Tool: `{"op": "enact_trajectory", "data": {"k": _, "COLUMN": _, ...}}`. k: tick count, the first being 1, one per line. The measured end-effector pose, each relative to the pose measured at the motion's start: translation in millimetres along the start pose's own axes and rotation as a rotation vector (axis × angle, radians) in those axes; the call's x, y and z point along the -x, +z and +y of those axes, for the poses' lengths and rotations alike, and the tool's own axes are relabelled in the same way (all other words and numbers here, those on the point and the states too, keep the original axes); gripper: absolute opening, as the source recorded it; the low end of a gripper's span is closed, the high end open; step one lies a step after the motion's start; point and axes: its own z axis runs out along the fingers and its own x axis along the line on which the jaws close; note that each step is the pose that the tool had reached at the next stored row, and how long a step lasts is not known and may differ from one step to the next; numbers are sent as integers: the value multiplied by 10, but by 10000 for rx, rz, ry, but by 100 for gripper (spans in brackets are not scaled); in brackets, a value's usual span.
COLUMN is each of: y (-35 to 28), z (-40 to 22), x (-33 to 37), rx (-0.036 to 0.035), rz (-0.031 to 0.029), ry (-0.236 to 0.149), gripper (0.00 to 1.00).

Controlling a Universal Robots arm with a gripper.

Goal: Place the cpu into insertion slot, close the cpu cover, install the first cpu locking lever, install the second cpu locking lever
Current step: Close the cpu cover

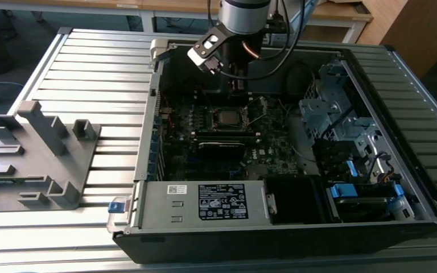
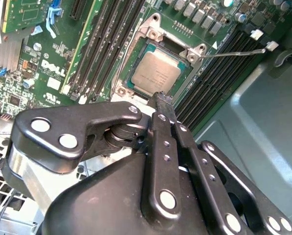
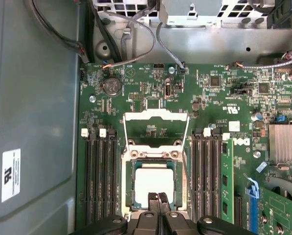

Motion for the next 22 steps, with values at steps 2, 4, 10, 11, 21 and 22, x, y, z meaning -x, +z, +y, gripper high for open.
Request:
{"op": "enact_trajectory", "data": {"k": 2, "y": 2, "z": 30, "x": 0, "rx": 1, "rz": 0, "ry": 0, "gripper": 11}}
{"op": "enact_trajectory", "data": {"k": 4, "y": 4, "z": 73, "x": -1, "rx": 1, "rz": 2, "ry": 0, "gripper": 11}}
{"op": "enact_trajectory", "data": {"k": 10, "y": 12, "z": 230, "x": -2, "rx": 1, "rz": 2, "ry": 1, "gripper": 11}}
{"op": "enact_trajectory", "data": {"k": 11, "y": 14, "z": 259, "x": -2, "rx": 1, "rz": 2, "ry": 0, "gripper": 11}}
{"op": "enact_trajectory", "data": {"k": 21, "y": -7, "z": 324, "x": -4, "rx": 2, "rz": 4, "ry": 0, "gripper": 11}}
{"op": "enact_trajectory", "data": {"k": 22, "y": -7, "z": 324, "x": -4, "rx": 3, "rz": 5, "ry": 0, "gripper": 11}}
